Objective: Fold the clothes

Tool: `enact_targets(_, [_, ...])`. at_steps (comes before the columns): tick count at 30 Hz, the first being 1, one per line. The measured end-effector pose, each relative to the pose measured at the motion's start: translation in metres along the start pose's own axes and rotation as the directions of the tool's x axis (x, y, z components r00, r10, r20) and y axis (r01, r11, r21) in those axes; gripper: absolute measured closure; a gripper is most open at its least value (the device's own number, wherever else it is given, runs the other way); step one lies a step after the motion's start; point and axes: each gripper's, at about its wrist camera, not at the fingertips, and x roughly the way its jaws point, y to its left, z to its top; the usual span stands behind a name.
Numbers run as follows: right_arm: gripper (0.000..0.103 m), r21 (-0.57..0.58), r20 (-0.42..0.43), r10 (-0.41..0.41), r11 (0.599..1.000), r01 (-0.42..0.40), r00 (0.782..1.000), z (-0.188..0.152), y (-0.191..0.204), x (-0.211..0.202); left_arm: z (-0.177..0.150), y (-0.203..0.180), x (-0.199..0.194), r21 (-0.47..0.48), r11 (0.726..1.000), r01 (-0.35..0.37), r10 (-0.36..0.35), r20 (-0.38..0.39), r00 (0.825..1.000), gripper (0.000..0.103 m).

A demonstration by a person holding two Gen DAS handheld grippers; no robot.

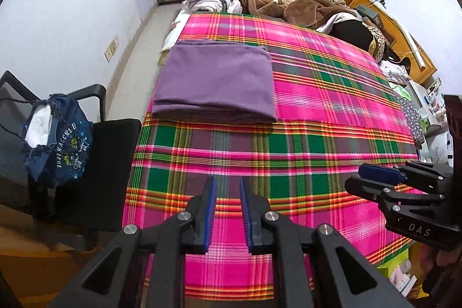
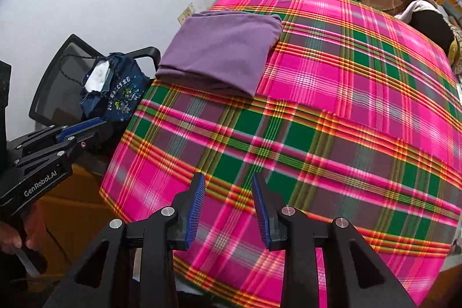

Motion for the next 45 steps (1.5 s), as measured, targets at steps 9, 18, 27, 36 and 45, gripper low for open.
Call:
enact_targets(9, [0.069,-0.024,0.04,0.016,1.0,-0.015,0.999,-0.014,-0.005,-0.027,-0.01,-0.018,-0.024,-0.028,0.998,-0.063,0.063,0.019,0.998,0.087])
enact_targets(18, [0.068,-0.022,0.06,0.03,0.999,-0.029,0.998,-0.018,-0.009,-0.036,-0.01,-0.024,-0.035,-0.057,0.998,-0.014,0.016,0.029,0.999,0.087])
enact_targets(27, [0.068,-0.024,0.062,0.052,0.998,-0.051,0.997,-0.02,-0.004,-0.036,-0.01,-0.028,-0.038,-0.044,0.999,0.017,-0.016,0.014,1.0,0.087])
enact_targets(36, [0.068,-0.032,0.044,0.063,0.998,-0.062,0.997,-0.025,0.0,-0.033,-0.012,-0.017,-0.038,-0.119,0.993,-0.007,0.006,-0.009,1.0,0.087])
enact_targets(45, [0.068,-0.031,0.033,0.046,0.998,-0.045,0.998,-0.021,0.005,-0.026,-0.013,-0.022,-0.039,-0.059,0.997,-0.048,0.05,0.018,0.999,0.087])
